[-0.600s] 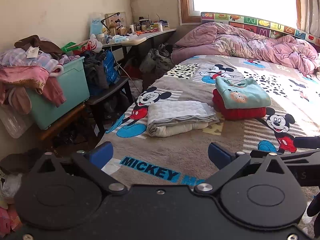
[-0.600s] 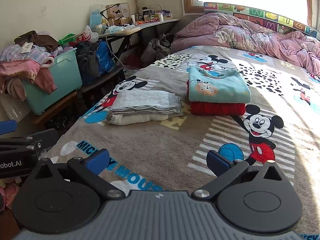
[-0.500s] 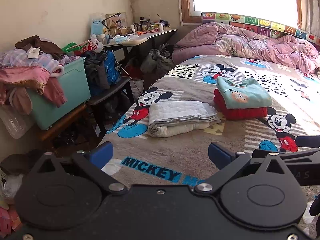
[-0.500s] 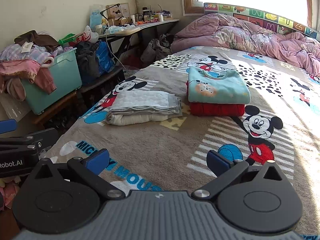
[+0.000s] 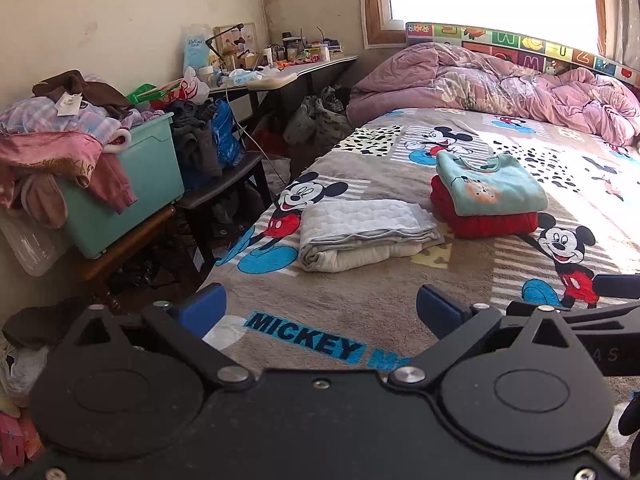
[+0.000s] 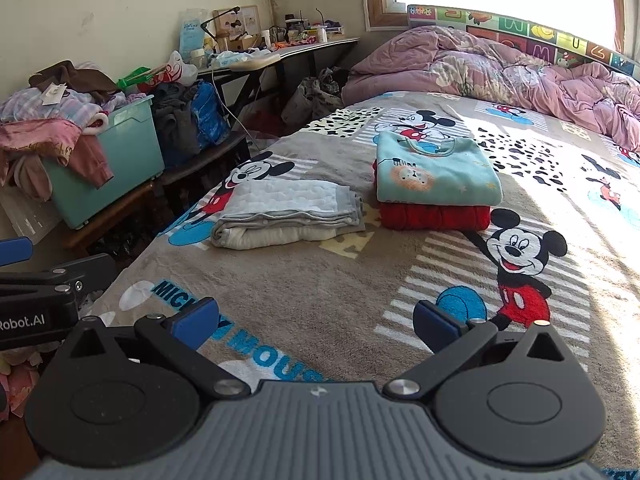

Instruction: Fold clothes

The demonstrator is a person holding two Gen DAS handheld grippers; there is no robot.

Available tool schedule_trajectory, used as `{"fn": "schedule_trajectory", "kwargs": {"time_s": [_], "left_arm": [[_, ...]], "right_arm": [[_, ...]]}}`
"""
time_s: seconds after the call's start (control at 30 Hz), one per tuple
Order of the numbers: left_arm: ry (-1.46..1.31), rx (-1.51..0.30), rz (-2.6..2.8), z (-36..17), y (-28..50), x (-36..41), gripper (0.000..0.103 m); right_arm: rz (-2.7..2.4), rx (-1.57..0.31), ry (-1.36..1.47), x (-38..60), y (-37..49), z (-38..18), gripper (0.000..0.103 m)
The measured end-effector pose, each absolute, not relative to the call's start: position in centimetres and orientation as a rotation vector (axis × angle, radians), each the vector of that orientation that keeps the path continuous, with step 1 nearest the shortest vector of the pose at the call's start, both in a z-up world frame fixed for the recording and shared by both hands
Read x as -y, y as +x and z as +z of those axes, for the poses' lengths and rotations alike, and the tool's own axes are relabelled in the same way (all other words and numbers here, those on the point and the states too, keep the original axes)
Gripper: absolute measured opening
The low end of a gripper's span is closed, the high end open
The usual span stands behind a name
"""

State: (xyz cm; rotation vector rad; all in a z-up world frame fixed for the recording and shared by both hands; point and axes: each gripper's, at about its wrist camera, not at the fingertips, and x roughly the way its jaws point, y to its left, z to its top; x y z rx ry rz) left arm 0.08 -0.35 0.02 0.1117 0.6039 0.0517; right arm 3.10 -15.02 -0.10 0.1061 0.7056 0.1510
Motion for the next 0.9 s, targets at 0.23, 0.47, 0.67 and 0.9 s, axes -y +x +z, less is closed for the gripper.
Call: {"fn": "schedule_trajectory", "kwargs": {"time_s": [0.23,0.47,0.67,0.9], "left_arm": [[0.114,-0.602,0.05,0.02,0.0,0.52,0.103],[0.112,-0.601,0.051,0.04,0.0,0.35,0.103],[0.11,-0.599,0.05,0.07,-0.06,0.44,0.103],[0.112,-0.596,0.049,-0.12,-0.29,0.78,0.103]], "right_arm": [[0.148,-0.704,0.108,14.81,3.24,-0.29,0.103],[0.147,-0.703,0.112,14.82,3.21,-0.28,0.103],[0.146,-0.7,0.11,14.76,3.17,-0.19,0.103],[0.143,-0.699,0.114,14.87,3.2,-0.2,0.103]]}}
